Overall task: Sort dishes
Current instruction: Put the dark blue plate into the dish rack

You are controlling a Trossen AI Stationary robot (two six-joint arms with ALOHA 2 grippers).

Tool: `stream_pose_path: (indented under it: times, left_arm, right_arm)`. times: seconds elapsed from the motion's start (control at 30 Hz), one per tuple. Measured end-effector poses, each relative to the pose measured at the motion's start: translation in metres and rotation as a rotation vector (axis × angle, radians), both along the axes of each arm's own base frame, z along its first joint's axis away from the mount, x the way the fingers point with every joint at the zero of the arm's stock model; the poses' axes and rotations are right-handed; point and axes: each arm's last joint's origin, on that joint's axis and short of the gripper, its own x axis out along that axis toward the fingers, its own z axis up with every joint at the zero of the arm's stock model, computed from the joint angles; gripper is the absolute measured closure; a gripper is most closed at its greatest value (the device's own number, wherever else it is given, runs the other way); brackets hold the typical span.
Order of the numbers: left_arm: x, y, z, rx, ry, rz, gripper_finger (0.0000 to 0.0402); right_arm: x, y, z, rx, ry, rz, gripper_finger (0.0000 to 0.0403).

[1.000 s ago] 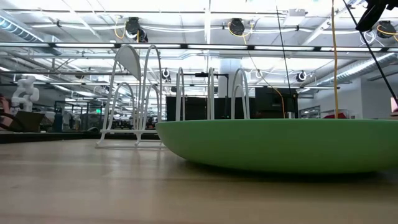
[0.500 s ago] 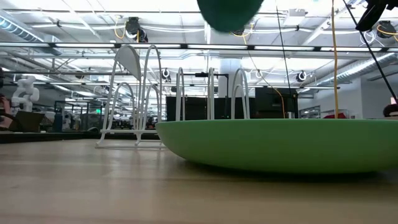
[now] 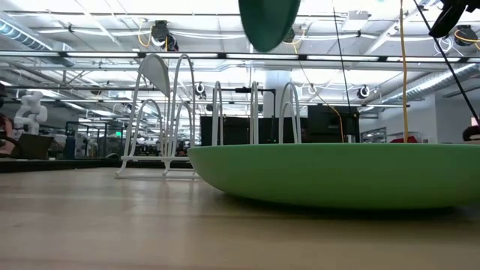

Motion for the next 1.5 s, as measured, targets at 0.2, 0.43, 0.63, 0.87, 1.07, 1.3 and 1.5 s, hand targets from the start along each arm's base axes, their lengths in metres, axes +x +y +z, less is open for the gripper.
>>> stream_pose_path:
  times: [0.2, 0.43, 0.63, 0.87, 1.07, 1.3, 1.5]
  left_arm:
    - [0.004, 0.016, -0.005, -0.027, 0.044, -0.086, 0.0400]
    - [0.018, 0.043, -0.023, -0.056, 0.079, -0.080, 0.0401]
    - [0.027, 0.067, -0.036, -0.121, 0.088, -0.101, 0.0401]
    - [0.044, 0.092, -0.058, -0.235, 0.103, -0.102, 0.0401]
    - [0.052, 0.105, -0.082, -0.307, 0.192, -0.077, 0.0401]
    - [0.056, 0.109, -0.095, -0.348, 0.252, -0.074, 0.0401]
    - [0.059, 0.110, -0.100, -0.359, 0.270, -0.065, 0.0401]
  right_arm:
    - [0.001, 0.001, -0.001, 0.000, 0.008, 0.013, 0.0403]
    - [0.003, 0.004, -0.003, 0.007, 0.024, 0.043, 0.0403]
    - [0.003, 0.005, -0.003, 0.006, 0.027, 0.045, 0.0403]
    - [0.003, 0.004, -0.002, -0.023, 0.031, 0.013, 0.0403]
    - [0.002, 0.002, -0.002, -0.044, 0.031, -0.011, 0.0403]
    - [0.002, 0.002, -0.002, -0.048, 0.031, -0.016, 0.0403]
    - [0.002, 0.002, -0.002, -0.047, 0.030, -0.016, 0.0403]
